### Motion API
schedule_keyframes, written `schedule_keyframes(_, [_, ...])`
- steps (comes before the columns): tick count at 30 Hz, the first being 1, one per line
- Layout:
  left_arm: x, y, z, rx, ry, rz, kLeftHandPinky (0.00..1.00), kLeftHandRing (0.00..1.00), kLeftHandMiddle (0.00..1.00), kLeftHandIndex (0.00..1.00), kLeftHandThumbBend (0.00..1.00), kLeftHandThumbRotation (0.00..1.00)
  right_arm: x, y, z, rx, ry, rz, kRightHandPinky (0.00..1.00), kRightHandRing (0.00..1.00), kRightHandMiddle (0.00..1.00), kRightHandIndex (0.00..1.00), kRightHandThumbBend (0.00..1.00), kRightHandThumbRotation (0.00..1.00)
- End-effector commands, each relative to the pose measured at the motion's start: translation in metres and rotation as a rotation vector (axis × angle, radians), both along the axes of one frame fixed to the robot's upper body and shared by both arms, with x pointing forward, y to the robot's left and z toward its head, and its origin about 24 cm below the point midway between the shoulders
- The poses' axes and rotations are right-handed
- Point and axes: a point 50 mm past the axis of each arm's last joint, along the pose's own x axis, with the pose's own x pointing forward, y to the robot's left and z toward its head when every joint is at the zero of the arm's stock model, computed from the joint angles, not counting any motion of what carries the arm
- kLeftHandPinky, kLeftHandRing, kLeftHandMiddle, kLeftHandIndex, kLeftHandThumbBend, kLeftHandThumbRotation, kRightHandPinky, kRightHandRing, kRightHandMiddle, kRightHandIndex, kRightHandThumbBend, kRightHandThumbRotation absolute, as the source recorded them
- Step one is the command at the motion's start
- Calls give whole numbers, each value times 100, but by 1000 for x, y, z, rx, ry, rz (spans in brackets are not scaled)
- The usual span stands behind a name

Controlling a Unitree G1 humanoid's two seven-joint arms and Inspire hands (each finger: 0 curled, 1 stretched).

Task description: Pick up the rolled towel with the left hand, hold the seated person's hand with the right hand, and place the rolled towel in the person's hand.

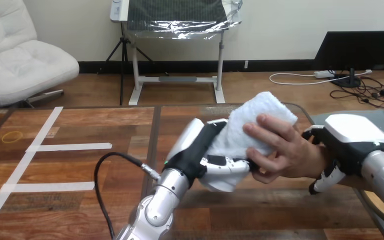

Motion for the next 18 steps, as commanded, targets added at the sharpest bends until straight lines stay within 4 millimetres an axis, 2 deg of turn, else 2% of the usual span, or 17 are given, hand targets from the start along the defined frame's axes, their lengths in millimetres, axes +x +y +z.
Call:
schedule_keyframes(1, [6, -16, 23, 35, -76, -106, 70, 78, 82, 84, 72, 34, 7, 2, 22, -2, -80, 20, 77, 88, 92, 89, 81, 3])
schedule_keyframes(18, [8, -9, 28, 49, -61, -134, 71, 80, 82, 84, 73, 31, 5, 1, 21, 10, -79, 17, 82, 91, 94, 90, 80, 2])
